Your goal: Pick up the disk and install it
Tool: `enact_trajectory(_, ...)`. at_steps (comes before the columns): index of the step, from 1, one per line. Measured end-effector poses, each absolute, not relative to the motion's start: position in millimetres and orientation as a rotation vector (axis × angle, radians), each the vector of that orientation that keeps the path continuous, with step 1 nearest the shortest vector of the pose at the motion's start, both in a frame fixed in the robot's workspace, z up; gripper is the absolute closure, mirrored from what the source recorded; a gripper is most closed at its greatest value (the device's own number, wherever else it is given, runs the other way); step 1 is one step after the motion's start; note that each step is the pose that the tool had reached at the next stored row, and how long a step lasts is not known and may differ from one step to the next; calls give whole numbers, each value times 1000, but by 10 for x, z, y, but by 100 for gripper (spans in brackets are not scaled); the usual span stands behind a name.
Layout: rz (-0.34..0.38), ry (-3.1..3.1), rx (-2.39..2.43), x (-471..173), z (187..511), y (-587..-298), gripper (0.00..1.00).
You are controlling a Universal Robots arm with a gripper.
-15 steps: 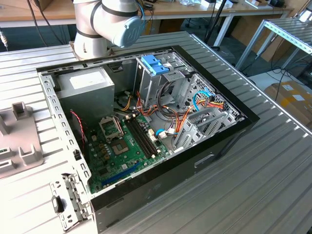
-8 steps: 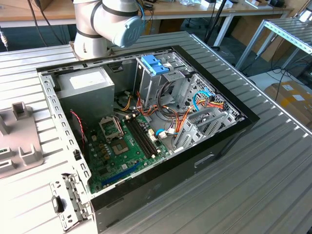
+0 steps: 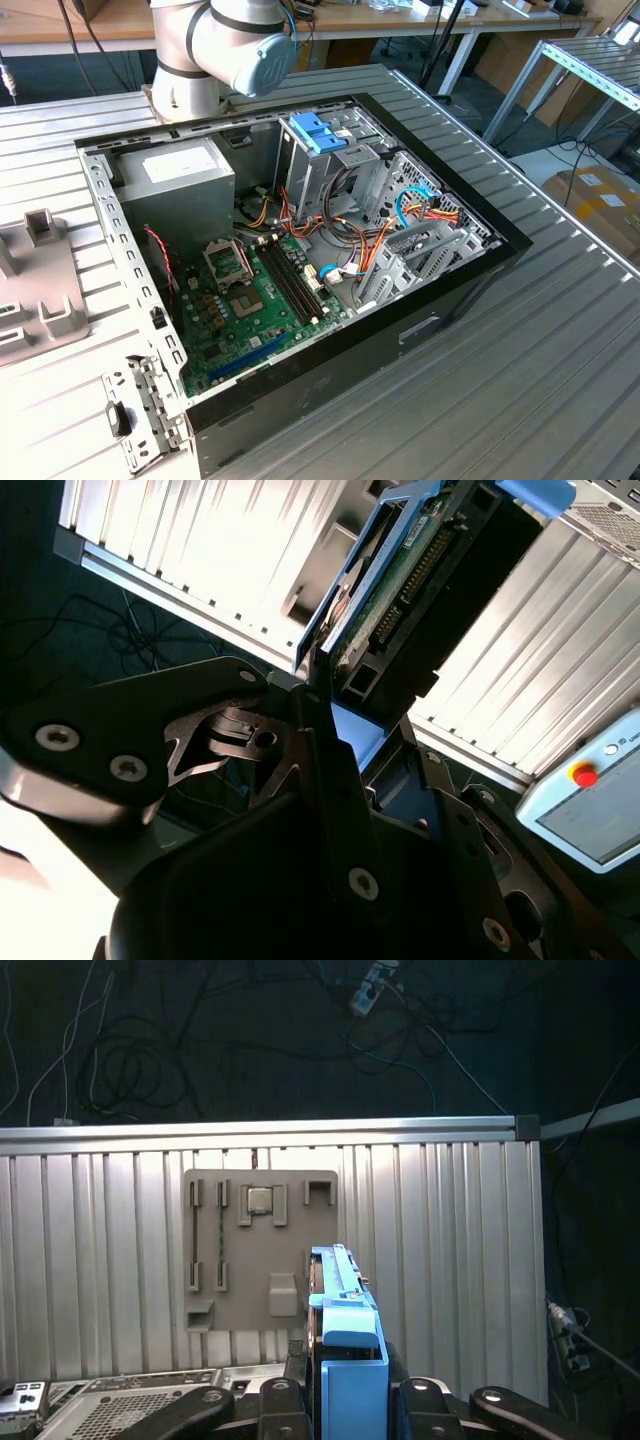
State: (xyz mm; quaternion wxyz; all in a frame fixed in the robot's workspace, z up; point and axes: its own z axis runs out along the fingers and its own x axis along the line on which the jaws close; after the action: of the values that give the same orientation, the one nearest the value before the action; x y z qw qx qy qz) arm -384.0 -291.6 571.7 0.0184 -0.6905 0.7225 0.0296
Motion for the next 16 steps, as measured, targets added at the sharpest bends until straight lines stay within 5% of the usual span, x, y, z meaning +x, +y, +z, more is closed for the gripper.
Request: enact_trajectory(16, 92, 2243, -2144, -3702, 5709, -2958, 63)
